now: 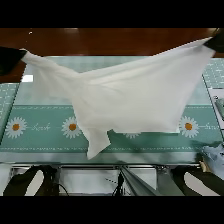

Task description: Fold the shirts.

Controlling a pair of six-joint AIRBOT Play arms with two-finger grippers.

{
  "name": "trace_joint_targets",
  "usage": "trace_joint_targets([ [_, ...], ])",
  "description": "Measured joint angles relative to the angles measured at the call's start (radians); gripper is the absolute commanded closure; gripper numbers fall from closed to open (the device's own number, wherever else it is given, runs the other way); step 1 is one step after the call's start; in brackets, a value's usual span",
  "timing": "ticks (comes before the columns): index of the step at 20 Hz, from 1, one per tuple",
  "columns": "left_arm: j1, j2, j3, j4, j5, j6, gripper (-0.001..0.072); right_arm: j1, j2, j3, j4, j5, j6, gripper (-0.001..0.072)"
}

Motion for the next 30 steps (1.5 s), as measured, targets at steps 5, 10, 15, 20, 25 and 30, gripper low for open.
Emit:
trace_joint_targets([
  [5,-0.096,-0.249,-0.045,-0.013,0.201,0.086,0.0683,0.046,-0.245,0.0,0.022,-0.257,0.013,0.0688],
  [10,-0.192,-0.511,-0.053,-0.014,0.34,0.119,0.0683,0.055,-0.422,0.0,0.031,-0.406,0.101,0.0688],
  [15,-0.22,-0.699,-0.048,-0.013,0.288,0.127,0.0644,0.062,-0.557,0.0,0.038,-0.351,0.129,0.0419],
  [20,-0.114,-0.748,0.039,-0.013,0.095,0.126,-0.0013,0.047,-0.533,0.0,0.042,-0.301,0.025,0.0283],
  [25,0.081,-0.743,0.166,0.014,-0.244,0.012,0.0236,-0.012,-0.377,0.0,-0.158,-0.186,-0.092,0.0299],
  [30,0.141,-0.659,0.016,0.222,-0.47,-0.035,0.0081,-0.177,-0.293,-0.055,-0.278,0.024,-0.127,0.0266],
])
